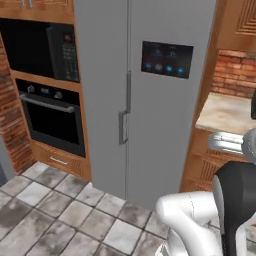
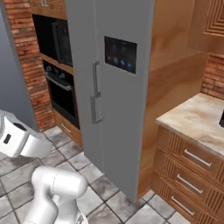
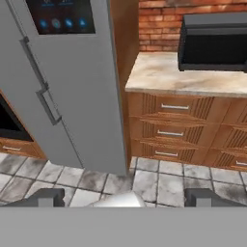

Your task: Move the hot dog bun to the plate on the dining table and place the condiment next to that plate. Then navigate to the fridge and take the sausage and place it on the plate as well.

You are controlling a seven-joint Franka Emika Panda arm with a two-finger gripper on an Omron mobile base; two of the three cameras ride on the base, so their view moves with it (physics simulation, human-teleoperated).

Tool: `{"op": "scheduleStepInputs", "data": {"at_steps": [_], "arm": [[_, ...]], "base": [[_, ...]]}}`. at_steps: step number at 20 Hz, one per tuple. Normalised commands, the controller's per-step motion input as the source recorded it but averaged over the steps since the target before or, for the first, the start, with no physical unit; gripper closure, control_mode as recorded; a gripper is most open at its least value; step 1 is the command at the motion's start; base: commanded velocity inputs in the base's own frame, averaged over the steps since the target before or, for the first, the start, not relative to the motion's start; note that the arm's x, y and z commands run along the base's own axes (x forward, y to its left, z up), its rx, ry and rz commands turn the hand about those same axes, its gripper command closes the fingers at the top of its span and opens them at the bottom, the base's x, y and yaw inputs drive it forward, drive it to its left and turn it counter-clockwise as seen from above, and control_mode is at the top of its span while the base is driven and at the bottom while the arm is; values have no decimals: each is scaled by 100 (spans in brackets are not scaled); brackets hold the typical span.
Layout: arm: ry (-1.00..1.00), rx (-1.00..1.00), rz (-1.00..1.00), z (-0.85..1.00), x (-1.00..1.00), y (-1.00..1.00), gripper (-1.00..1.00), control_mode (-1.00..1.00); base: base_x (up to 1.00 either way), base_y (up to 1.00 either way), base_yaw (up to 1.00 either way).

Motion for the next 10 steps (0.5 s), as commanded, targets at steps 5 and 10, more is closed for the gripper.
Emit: {"op": "scheduleStepInputs", "data": {"at_steps": [5, 10], "arm": [[0, 0, 0, 0, 0, 0, -100, 100], [0, 0, 0, 0, 0, 0, -100, 100]], "base": [[40, 94, -31], [36, 73, -36]]}}
